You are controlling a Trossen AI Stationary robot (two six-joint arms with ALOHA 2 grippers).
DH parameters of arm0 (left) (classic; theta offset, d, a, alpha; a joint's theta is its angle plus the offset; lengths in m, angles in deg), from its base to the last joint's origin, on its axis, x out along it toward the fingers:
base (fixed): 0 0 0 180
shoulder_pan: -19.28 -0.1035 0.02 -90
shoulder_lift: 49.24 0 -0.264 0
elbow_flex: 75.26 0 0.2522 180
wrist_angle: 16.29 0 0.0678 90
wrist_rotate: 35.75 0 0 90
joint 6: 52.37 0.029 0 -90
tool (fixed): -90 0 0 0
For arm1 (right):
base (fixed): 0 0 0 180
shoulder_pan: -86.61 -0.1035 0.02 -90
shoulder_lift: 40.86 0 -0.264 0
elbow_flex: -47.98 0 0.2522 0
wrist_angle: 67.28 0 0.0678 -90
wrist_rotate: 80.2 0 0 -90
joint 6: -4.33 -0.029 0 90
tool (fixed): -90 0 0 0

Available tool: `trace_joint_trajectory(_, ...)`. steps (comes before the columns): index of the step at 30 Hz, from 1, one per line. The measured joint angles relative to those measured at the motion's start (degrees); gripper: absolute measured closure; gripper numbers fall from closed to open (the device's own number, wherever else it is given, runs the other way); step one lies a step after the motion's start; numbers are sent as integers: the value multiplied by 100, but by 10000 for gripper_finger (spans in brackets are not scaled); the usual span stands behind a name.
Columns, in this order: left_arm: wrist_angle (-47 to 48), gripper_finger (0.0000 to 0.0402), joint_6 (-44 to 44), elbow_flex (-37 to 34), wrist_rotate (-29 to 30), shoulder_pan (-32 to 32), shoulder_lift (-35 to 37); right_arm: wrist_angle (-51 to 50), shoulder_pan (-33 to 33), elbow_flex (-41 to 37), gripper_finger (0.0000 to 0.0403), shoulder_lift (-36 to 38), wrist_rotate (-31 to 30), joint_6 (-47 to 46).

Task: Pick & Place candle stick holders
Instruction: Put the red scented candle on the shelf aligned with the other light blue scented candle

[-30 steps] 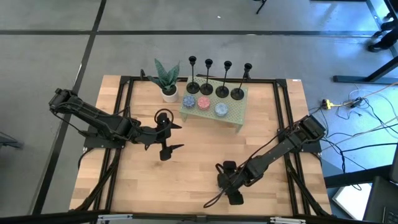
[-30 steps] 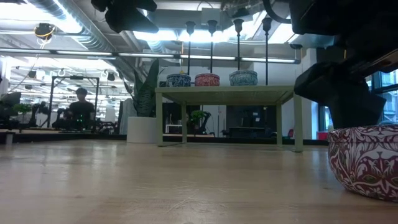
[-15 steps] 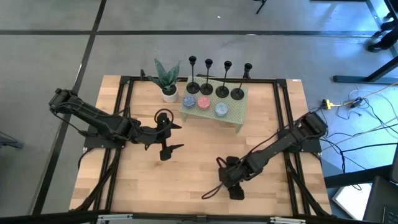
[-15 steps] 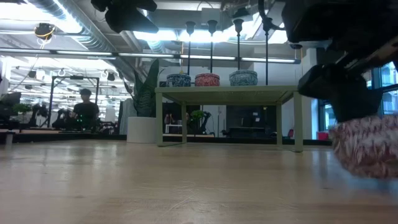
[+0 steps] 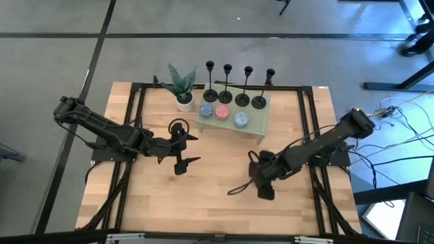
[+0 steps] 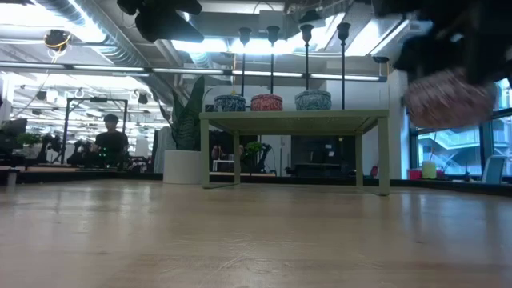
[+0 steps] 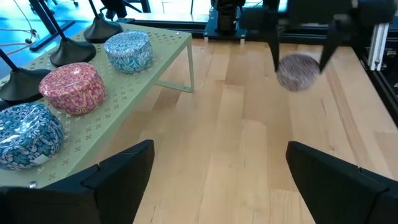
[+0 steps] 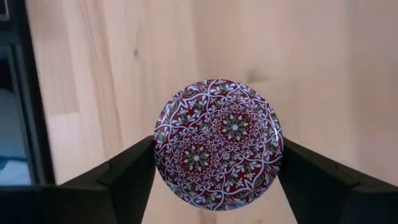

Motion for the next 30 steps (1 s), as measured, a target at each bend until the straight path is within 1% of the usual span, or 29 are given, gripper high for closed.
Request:
trace_joint_trajectory(4,0,38,0,0,1,-11,0,-195,110,0,106,578,-716,403)
trace_joint_trajectory(7,-1,38,0,0,2,-13,0,-428,265,0,105,981,-1588,649)
trace_joint_trajectory(10,0,38,0,0,2,-13,0,-678,491,0,100,1315,-2484,591)
trace_joint_trajectory(13,0,38,0,0,2,-13,0,-842,826,0,96,1528,-2978,470)
trace_joint_trajectory(17,0,38,0,0,2,-13,0,-843,1374,0,94,1603,-3297,480)
trace_joint_trajectory(20,1,38,0,0,2,-13,0,-829,1856,0,94,1567,-3316,366)
trace_joint_trajectory(22,2,38,0,0,2,-13,0,-824,2140,-2,94,1535,-3184,337)
trace_joint_trajectory(25,6,38,0,0,2,-13,0,-785,2459,-2,94,1497,-3146,331)
trace_joint_trajectory(30,24,38,0,0,2,-13,0,-751,2786,-2,93,1494,-2616,340)
